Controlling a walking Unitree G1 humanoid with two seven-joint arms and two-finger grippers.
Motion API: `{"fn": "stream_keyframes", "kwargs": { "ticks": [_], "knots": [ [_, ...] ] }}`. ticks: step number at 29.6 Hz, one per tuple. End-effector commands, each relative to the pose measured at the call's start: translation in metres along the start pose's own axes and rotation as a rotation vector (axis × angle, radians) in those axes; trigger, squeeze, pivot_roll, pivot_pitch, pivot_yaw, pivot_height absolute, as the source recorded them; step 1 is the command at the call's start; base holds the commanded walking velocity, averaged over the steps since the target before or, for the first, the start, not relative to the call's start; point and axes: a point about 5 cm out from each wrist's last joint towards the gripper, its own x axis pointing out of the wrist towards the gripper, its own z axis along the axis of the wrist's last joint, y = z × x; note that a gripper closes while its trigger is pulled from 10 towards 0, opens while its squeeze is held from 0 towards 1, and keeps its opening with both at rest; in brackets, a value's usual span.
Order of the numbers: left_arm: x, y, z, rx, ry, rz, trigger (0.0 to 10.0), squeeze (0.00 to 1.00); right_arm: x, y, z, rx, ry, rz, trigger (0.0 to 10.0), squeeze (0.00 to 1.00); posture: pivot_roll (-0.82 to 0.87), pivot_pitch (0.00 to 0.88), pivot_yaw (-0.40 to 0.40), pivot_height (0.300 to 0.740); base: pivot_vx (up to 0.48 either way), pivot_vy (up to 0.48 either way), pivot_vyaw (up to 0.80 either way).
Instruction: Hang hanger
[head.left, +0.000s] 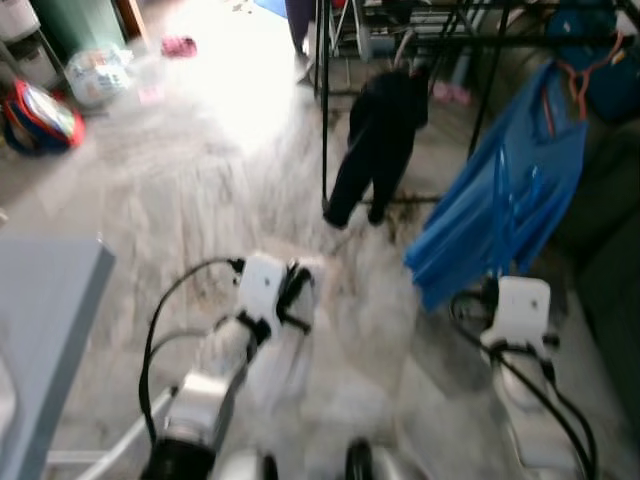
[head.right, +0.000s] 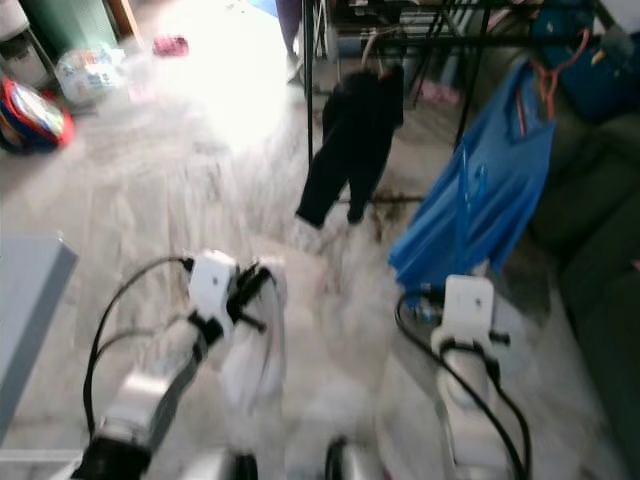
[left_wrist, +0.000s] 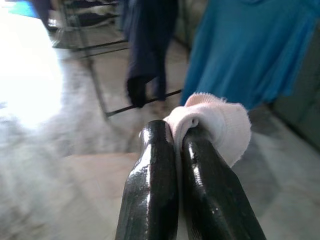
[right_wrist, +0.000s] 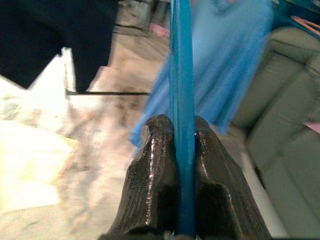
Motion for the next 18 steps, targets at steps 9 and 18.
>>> {"fn": "stream_keyframes", "kwargs": {
  "ticks": [9, 18],
  "knots": [
    [0.001, -0.007, -0.001, -0.004, -0.010, -0.020, 10.0, 0.00, 0.000, -0.007, -0.003, -0.035, 0.016, 0.040, 10.0, 0.00, 0.04, 0.196, -0.011, 0.740, -0.292, 0.000, 0.00],
    [0.003, -0.004, 0.010, 0.041, -0.074, -0.111, 10.0, 0.00, 0.002, -0.012, -0.007, -0.097, 0.055, 0.205, 10.0, 0.00, 0.03, 0.212, -0.011, 0.740, 0.000, 0.000, 0.00]
  ]
}}
